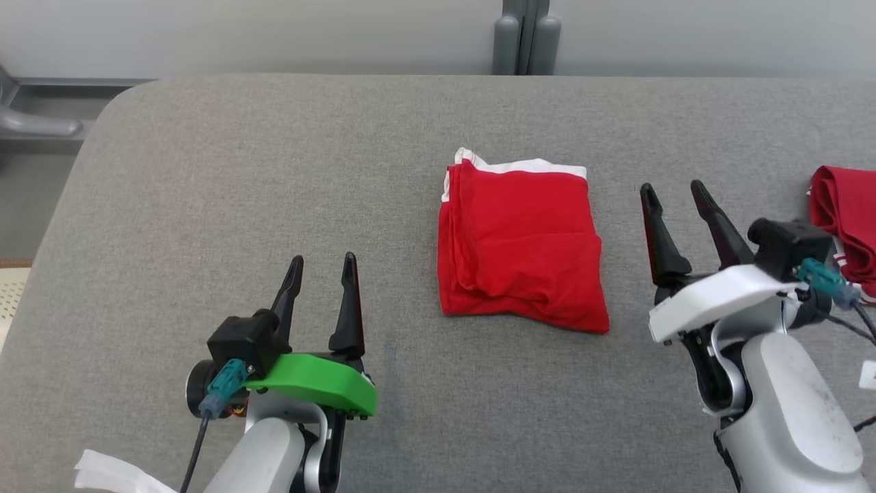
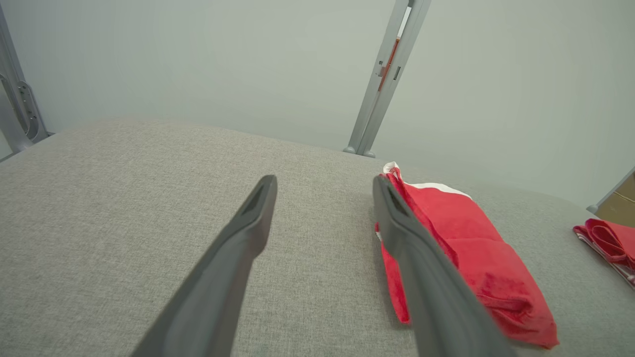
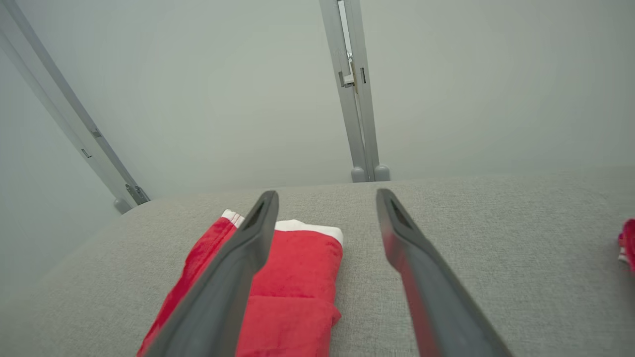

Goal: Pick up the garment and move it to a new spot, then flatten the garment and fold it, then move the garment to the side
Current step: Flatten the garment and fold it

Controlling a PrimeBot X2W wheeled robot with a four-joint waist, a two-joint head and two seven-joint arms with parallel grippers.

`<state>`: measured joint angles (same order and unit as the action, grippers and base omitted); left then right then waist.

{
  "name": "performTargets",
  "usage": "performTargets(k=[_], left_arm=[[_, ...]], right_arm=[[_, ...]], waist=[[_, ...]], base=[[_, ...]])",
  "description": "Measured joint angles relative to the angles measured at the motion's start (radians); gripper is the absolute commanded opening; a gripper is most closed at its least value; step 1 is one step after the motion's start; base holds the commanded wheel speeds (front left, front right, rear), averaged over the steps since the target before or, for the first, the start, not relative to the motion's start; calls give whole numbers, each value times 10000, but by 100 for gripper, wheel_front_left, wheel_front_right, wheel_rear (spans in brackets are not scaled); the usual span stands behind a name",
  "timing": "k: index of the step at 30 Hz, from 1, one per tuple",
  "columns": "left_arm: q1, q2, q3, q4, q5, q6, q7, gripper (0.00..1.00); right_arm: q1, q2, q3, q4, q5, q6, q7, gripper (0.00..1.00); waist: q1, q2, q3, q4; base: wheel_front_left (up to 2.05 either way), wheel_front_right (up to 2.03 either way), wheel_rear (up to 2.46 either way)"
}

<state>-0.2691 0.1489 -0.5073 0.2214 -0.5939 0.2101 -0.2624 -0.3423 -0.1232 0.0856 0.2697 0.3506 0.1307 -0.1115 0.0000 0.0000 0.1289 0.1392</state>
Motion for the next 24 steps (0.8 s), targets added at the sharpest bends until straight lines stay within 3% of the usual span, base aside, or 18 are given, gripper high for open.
performTargets(k=[9,24], left_arm=[[769,-134,416,330,834,-221,0,100],[1830,-150,1206,456,1530,-458,0,100]], right_arm=[[1965,660,-1057,-1047,-978,0,-573,100],[3181,729,-855,-1463,-594,0,-621,100]], waist=[[0,0,-780,-355],[0,0,-1485,-638]], base=[[0,0,0],[0,0,0]])
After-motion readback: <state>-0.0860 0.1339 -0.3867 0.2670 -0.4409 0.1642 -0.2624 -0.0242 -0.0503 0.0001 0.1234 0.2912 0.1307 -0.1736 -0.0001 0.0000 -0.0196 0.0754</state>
